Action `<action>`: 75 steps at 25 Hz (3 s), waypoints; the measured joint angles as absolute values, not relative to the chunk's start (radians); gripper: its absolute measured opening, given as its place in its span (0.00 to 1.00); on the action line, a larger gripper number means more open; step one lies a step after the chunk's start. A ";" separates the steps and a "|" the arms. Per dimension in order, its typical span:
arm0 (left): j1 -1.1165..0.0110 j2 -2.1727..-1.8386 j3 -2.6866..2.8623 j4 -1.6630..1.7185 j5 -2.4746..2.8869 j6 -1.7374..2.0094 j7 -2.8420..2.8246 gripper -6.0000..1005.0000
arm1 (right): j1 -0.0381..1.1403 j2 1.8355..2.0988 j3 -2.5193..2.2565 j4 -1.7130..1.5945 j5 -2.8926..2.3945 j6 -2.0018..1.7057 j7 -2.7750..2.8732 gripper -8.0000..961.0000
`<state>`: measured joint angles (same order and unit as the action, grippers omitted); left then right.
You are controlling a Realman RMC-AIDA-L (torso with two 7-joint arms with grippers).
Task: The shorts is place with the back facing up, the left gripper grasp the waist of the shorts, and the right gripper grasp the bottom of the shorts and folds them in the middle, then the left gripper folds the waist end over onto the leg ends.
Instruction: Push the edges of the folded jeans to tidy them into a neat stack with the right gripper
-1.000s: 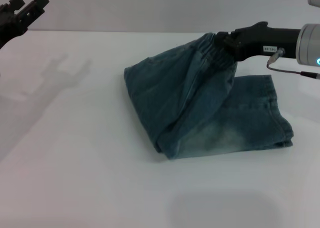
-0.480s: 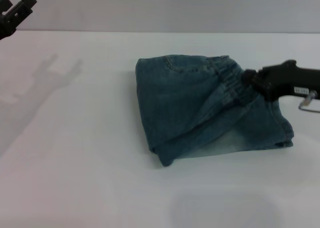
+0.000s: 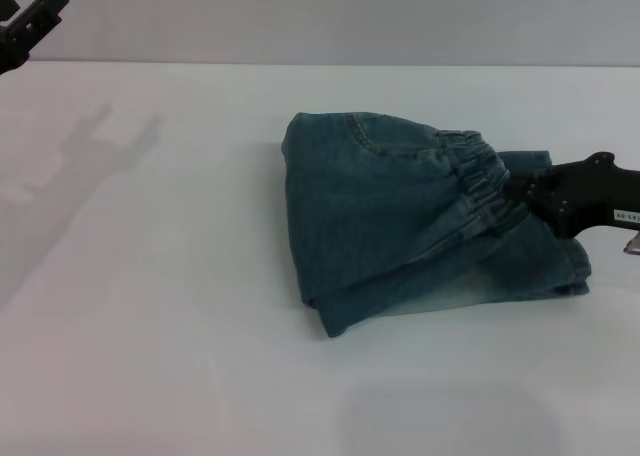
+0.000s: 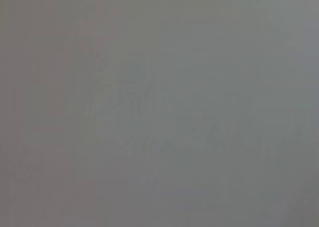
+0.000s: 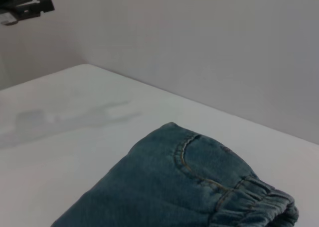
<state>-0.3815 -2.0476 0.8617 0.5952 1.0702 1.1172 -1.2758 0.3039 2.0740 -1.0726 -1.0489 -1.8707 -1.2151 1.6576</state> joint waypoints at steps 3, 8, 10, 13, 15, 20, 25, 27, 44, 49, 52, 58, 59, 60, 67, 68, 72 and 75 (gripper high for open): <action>-0.383 -2.048 0.862 0.595 1.070 1.115 -1.272 0.84 | 0.308 2.071 -1.066 -1.029 -1.874 -1.218 1.617 0.02; -0.383 -2.048 0.862 0.595 1.067 1.107 -1.272 0.84 | 0.314 2.070 -1.064 -0.988 -1.877 -1.206 1.535 0.02; -0.383 -2.048 0.862 0.595 1.066 1.106 -1.272 0.84 | 0.315 2.070 -1.063 -0.981 -1.878 -1.195 1.523 0.02; -0.383 -2.048 0.861 0.595 1.065 1.102 -1.272 0.84 | 0.315 2.070 -1.065 -0.976 -1.883 -1.183 1.511 0.04; -0.384 -2.048 0.861 0.595 1.065 1.100 -1.272 0.84 | 0.315 2.070 -1.065 -0.974 -1.895 -1.178 1.507 0.07; -0.383 -2.048 0.860 0.595 1.065 1.098 -1.272 0.84 | 0.316 2.074 -1.070 -0.964 -1.906 -1.119 1.507 0.17; -0.382 -2.048 0.860 0.595 1.064 1.098 -1.272 0.84 | 0.313 2.077 -1.072 -0.970 -1.892 -1.070 1.507 0.28; -0.381 -2.048 0.860 0.595 1.064 1.099 -1.272 0.84 | 0.310 2.078 -1.067 -0.977 -1.856 -1.059 1.492 0.34; -0.383 -2.052 0.864 0.595 1.063 1.128 -1.272 0.84 | 0.729 2.038 -1.085 -0.913 -1.908 -1.561 1.739 0.58; -0.383 -2.054 0.867 0.595 1.063 1.131 -1.272 0.84 | 0.850 2.048 -1.124 -0.909 -2.105 -1.712 1.852 0.58; -0.383 -2.055 0.867 0.593 1.063 1.131 -1.272 0.84 | 0.881 2.061 -1.177 -0.908 -2.184 -1.767 1.889 0.58; -0.384 -2.054 0.861 0.583 1.063 1.129 -1.269 0.84 | 0.879 2.073 -1.338 -0.879 -2.241 -1.718 1.934 0.58; -0.384 -2.054 0.861 0.583 1.063 1.129 -1.269 0.84 | 0.879 2.074 -1.348 -0.870 -2.242 -1.704 1.935 0.58; -0.384 -2.054 0.861 0.583 1.063 1.129 -1.269 0.84 | 0.879 2.074 -1.360 -0.861 -2.242 -1.688 1.936 0.58; -0.390 -2.054 0.860 0.583 1.062 1.123 -1.259 0.84 | 0.879 2.081 -1.452 -0.815 -2.234 -1.565 1.940 0.58; -0.392 -2.054 0.859 0.583 1.061 1.122 -1.258 0.84 | 0.879 2.082 -1.461 -0.812 -2.231 -1.551 1.940 0.58; -0.395 -2.055 0.859 0.583 1.061 1.121 -1.258 0.84 | 0.879 2.082 -1.490 -0.804 -2.213 -1.497 1.940 0.58; -0.396 -2.054 0.859 0.583 1.060 1.117 -1.252 0.84 | 0.879 2.083 -1.492 -0.804 -2.212 -1.465 1.940 0.58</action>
<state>-0.3956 -2.0544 0.8589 0.5829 1.0602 1.1170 -1.2521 0.8794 2.0825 -1.4921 -0.8040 -2.2118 -1.4647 1.9402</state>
